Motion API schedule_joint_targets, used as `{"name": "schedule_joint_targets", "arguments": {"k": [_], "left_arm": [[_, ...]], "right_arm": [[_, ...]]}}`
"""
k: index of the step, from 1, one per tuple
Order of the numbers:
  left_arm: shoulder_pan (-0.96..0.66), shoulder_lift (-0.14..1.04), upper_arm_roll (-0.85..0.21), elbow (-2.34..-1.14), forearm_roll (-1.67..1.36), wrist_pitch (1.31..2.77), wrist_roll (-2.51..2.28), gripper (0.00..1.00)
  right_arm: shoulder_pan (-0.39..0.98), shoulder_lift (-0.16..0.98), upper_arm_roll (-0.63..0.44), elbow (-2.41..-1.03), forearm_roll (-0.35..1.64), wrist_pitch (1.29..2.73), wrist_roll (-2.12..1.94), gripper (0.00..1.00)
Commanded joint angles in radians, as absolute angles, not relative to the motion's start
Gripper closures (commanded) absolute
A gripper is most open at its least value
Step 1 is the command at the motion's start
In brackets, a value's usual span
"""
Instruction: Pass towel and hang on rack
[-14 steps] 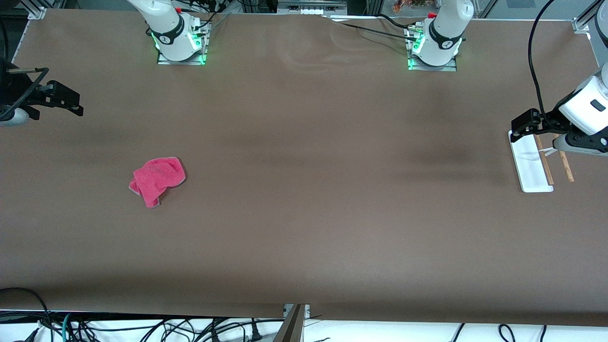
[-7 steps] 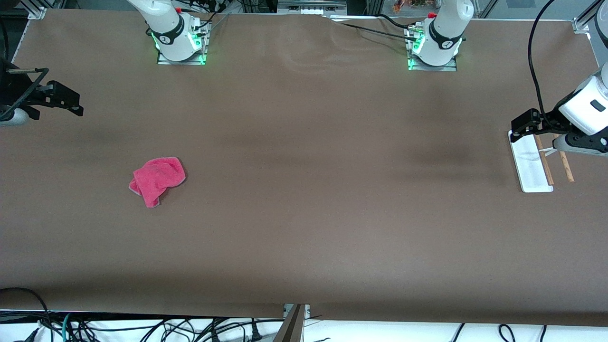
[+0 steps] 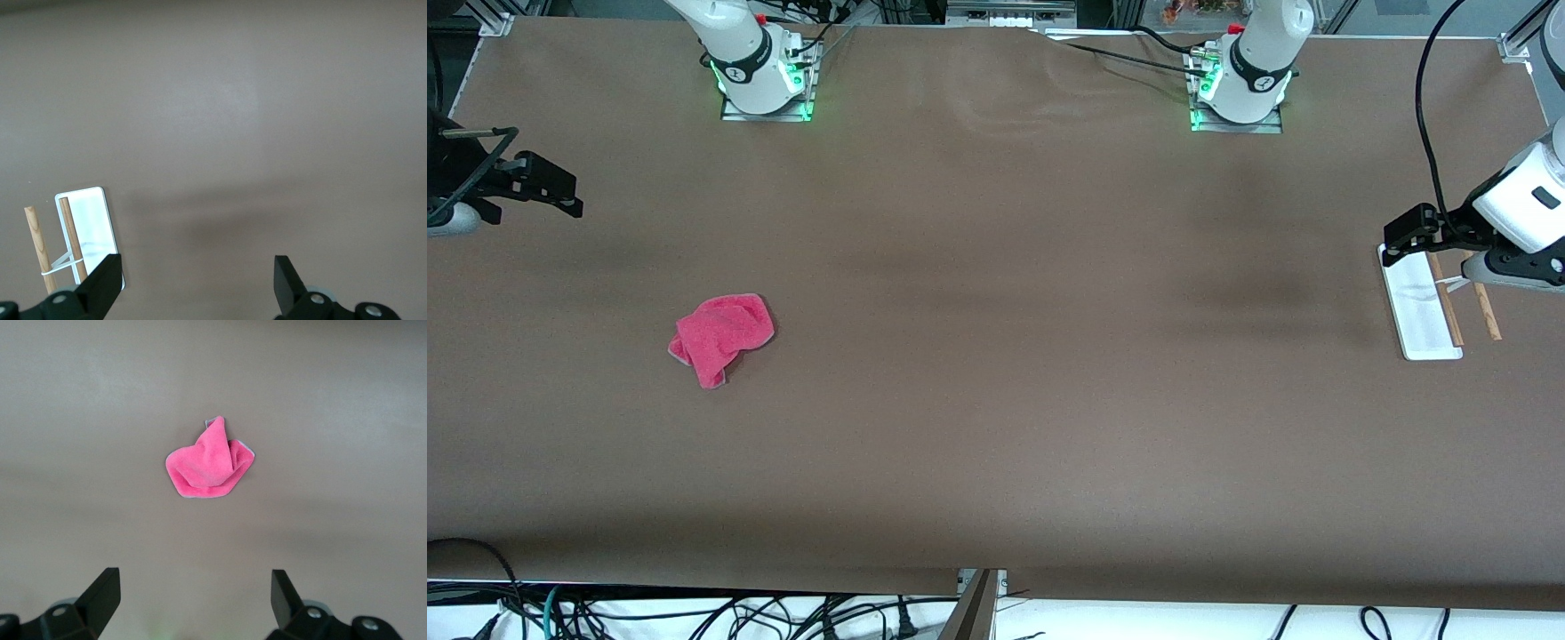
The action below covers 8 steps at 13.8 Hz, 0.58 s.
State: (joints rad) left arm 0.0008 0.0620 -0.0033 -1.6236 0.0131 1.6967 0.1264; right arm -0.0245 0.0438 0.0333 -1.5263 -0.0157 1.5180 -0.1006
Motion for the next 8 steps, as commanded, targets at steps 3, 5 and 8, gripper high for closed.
{"name": "schedule_joint_targets", "arguments": {"k": [3,5,8], "left_arm": [[0.011,0.071,-0.008,-1.603,-0.009,1.681,0.14,0.0],[0.011,0.071,-0.008,-1.603,-0.009,1.681,0.14,0.0],[0.011,0.071,-0.008,-1.603,-0.009,1.681,0.14,0.0]], "right_arm": [[-0.026,0.055,0.035,-1.499,-0.023,1.508,-0.089,0.0],[-0.028,0.055,0.035,-1.499,-0.021,1.509,-0.094,0.0],[-0.031,0.064,0.031,-1.499,-0.017,1.513,-0.095,0.0]]}}
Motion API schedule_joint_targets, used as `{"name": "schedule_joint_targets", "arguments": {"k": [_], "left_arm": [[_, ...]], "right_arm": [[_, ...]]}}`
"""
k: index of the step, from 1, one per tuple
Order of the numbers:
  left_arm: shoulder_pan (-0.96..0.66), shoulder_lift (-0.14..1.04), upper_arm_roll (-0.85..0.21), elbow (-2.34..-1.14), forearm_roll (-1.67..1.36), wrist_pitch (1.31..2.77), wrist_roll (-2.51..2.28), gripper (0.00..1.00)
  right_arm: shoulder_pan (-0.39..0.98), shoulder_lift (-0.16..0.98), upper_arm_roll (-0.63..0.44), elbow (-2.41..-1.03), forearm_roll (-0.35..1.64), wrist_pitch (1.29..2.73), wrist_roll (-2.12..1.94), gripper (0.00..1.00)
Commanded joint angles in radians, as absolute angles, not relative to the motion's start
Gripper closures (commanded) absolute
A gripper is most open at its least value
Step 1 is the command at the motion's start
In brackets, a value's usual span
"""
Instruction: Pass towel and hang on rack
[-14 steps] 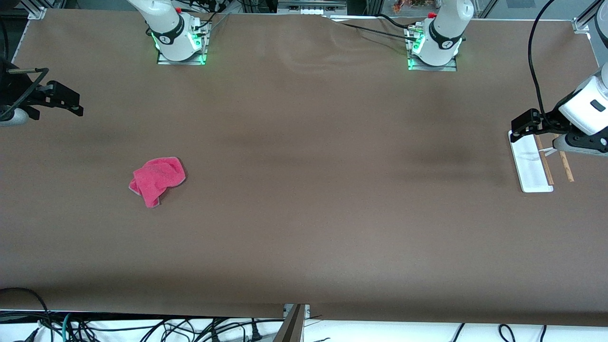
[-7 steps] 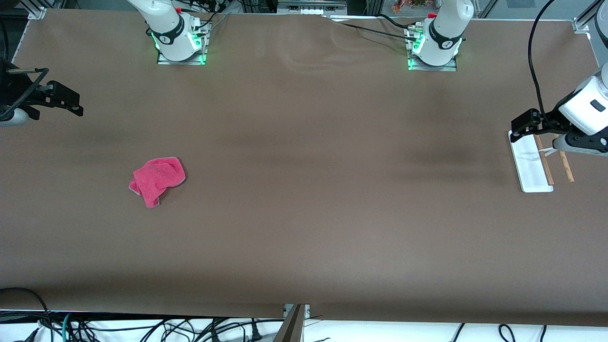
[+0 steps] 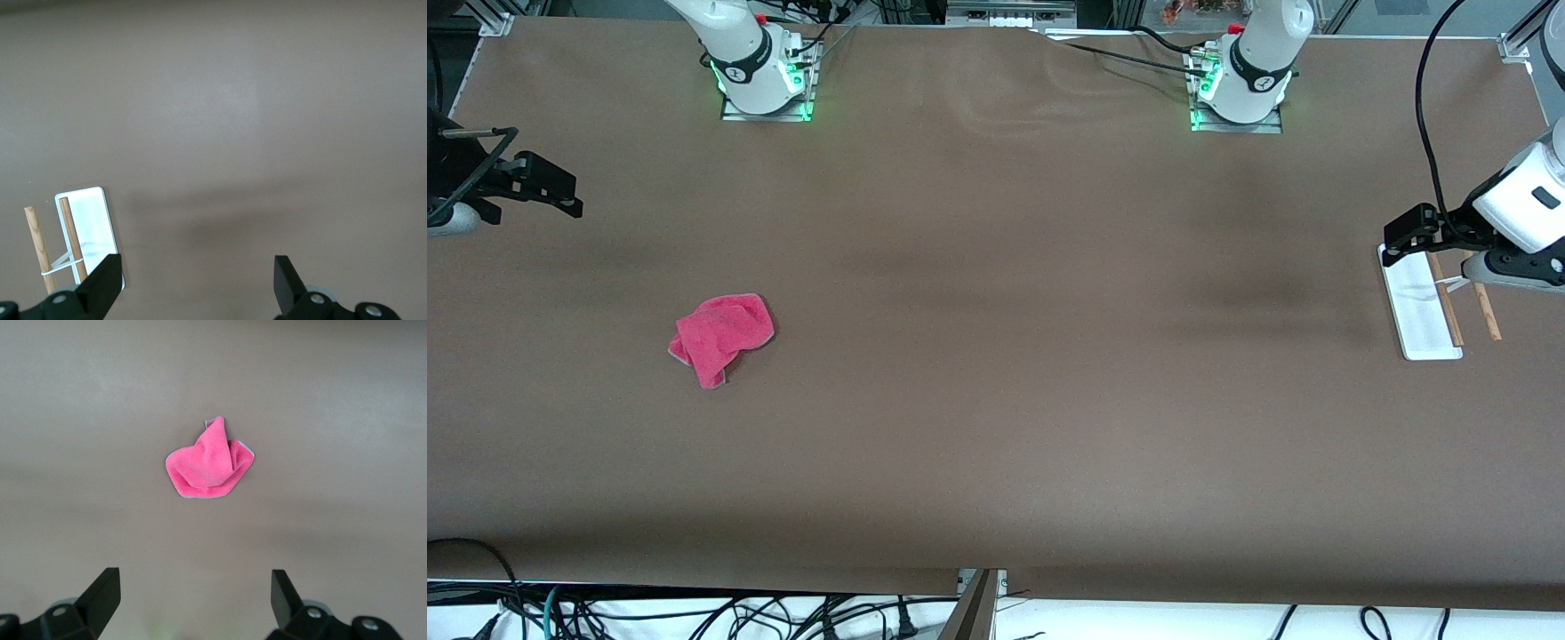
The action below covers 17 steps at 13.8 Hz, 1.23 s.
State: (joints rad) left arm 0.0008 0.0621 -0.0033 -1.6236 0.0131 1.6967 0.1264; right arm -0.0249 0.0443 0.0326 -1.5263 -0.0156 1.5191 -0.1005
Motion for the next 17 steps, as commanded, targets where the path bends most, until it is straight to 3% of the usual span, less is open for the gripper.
{"name": "schedule_joint_targets", "arguments": {"k": [1,8,17], "left_arm": [[0.011,0.071,-0.008,-1.603,-0.011,1.681,0.14,0.0],[0.011,0.071,-0.008,-1.603,-0.011,1.681,0.14,0.0],[0.011,0.071,-0.008,-1.603,-0.009,1.681,0.14,0.0]], "right_arm": [[-0.032,0.074,0.028,-1.499,-0.005,1.514,-0.092,0.0],[-0.04,0.15,0.026,-1.494,0.015,1.612,-0.098,0.0],[-0.035,0.455,0.034,-1.494,0.026,1.966,-0.097,0.0]]}}
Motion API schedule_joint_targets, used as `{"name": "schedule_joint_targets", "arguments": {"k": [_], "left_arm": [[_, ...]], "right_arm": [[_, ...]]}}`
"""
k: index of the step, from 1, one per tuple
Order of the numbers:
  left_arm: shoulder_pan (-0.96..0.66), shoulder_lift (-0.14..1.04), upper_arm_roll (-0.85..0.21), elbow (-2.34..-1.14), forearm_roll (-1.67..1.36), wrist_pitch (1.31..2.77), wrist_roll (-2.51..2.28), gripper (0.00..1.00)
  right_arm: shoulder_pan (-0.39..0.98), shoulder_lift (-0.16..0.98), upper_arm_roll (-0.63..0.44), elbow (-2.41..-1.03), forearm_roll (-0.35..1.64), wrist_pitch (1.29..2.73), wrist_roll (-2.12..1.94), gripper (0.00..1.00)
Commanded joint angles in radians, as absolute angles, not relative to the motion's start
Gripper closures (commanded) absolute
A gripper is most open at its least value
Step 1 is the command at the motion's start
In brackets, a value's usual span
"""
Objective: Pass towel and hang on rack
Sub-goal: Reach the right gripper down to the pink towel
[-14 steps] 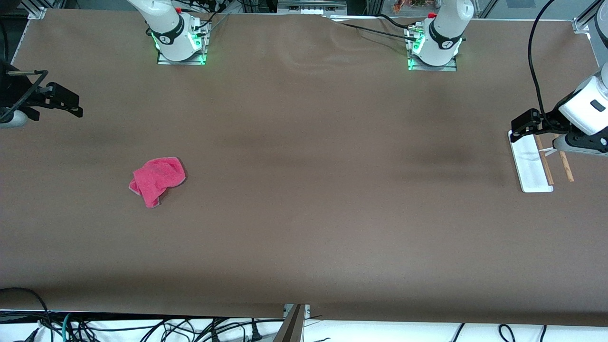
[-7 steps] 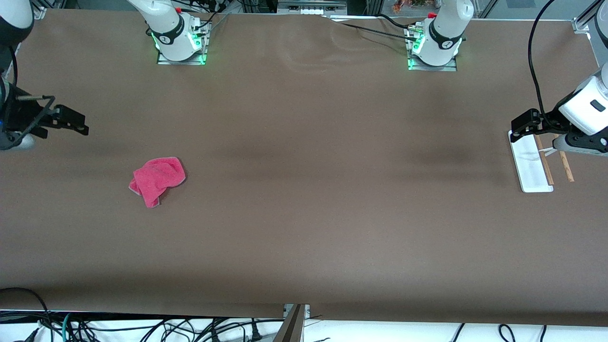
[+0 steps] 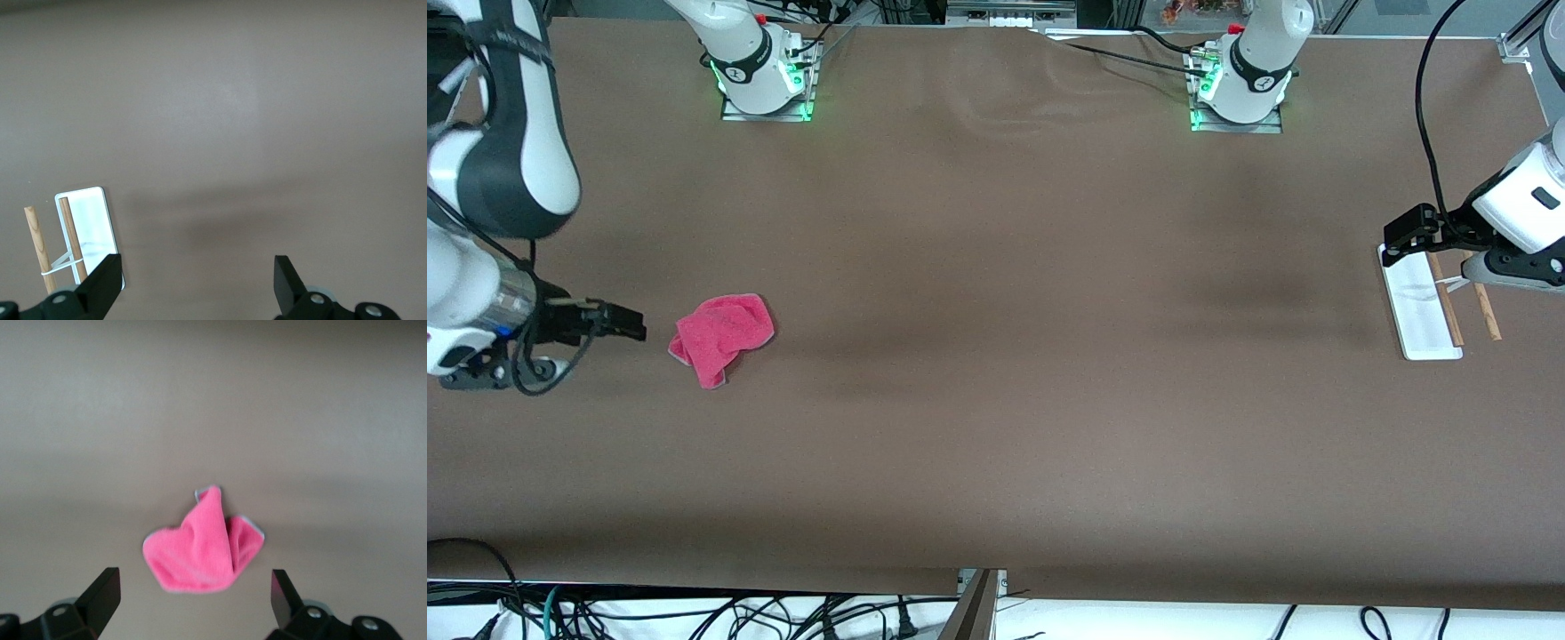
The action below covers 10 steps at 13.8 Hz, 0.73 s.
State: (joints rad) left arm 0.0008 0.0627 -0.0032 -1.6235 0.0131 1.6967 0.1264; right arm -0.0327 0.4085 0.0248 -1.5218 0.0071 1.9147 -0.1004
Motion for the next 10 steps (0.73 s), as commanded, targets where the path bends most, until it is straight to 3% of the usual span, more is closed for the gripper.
{"name": "schedule_joint_targets", "arguments": {"k": [1,10], "left_arm": [[0.011,0.071,-0.008,-1.601,-0.009,1.681,0.14,0.0],[0.011,0.071,-0.008,-1.603,-0.009,1.681,0.14,0.0]], "right_arm": [[-0.031,0.486,0.037,-1.494,0.025,2.017,-0.097,0.0],[-0.017,0.715,0.038,-1.509,0.032,2.322,-0.097,0.0]]}}
